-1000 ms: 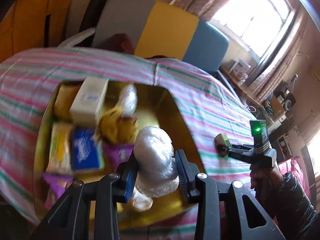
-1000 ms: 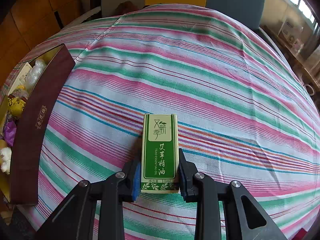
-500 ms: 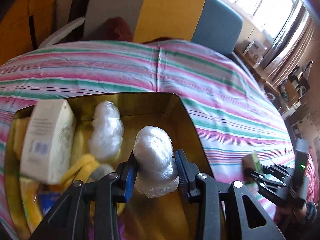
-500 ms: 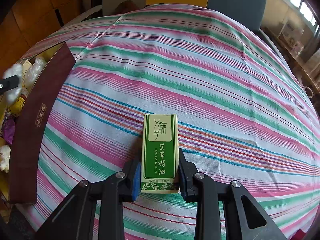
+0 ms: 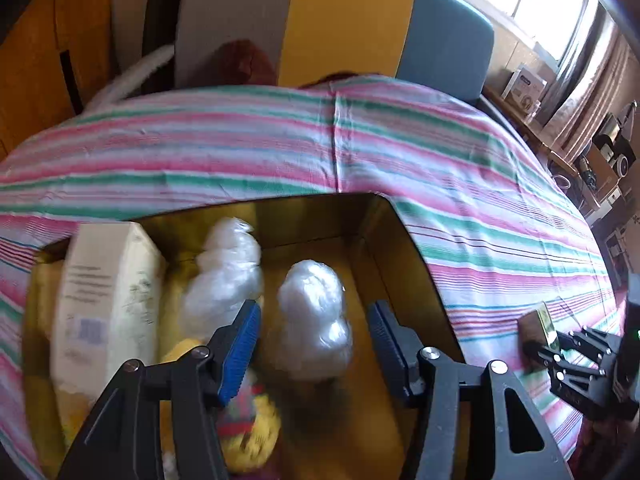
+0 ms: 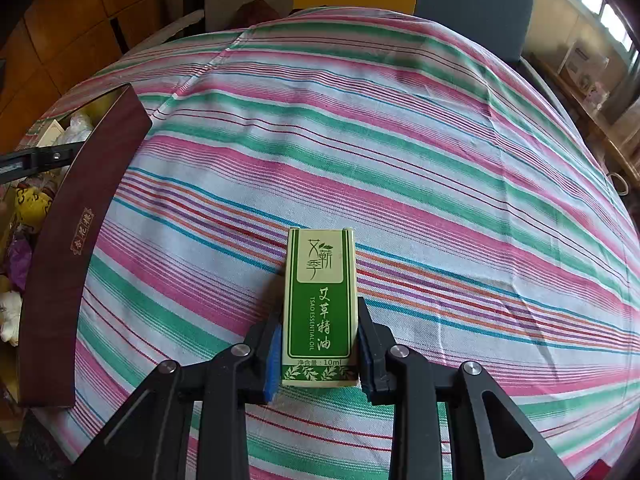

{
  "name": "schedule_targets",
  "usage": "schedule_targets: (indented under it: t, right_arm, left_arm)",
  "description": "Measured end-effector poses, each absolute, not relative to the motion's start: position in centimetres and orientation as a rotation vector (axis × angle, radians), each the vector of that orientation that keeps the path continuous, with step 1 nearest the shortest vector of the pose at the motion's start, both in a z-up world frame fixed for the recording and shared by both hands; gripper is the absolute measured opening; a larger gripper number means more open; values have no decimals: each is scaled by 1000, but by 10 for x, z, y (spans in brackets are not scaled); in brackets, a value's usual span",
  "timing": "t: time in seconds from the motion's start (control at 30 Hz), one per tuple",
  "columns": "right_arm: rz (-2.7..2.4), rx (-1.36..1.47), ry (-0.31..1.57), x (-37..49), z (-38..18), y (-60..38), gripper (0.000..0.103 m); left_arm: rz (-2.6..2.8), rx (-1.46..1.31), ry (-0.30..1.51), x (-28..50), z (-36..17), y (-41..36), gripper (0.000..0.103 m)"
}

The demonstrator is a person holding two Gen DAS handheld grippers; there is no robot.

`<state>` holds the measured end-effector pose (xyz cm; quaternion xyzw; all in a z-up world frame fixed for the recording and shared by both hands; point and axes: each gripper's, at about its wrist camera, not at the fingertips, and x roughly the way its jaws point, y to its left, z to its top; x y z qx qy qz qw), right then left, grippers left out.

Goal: Organize objects
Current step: 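Carry the plastic bundle into the tray beside the other bundle, open left gripper, then carry the green box over the tray and lower it inside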

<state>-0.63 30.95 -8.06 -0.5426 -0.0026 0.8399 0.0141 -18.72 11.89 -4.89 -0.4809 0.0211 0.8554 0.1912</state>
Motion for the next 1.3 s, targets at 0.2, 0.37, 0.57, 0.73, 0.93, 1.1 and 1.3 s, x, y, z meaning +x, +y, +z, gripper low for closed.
schedule_targets:
  t: [0.2, 0.37, 0.57, 0.73, 0.93, 1.1, 1.3]
  right_arm:
    - [2618, -1681, -34, -8, -80, 307, 31]
    - [2618, -1676, -50, -8, -81, 306, 31]
    - [2618, -1673, -25, -9, -80, 308, 31]
    - [2622, -1662, -2, -10, -78, 310, 33]
    - [2636, -1625, 38, -10, -73, 314, 51]
    - [2656, -1562, 55, -8, -67, 317, 54]
    - [2661, -1560, -52, -10, -68, 309, 31]
  left_arm:
    - [2514, -1176, 199, -124, -16, 111, 57]
    - [2553, -1138, 192, -79, -4, 96, 57]
    - [2611, -1096, 222, -51, 4, 78, 57]
    - [2624, -1099, 224, -38, 4, 69, 57]
    - [2627, -1113, 215, -29, 0, 65, 57]
    - [2632, -1125, 223, -28, -3, 64, 57]
    - [2632, -1151, 228, -25, -10, 62, 57]
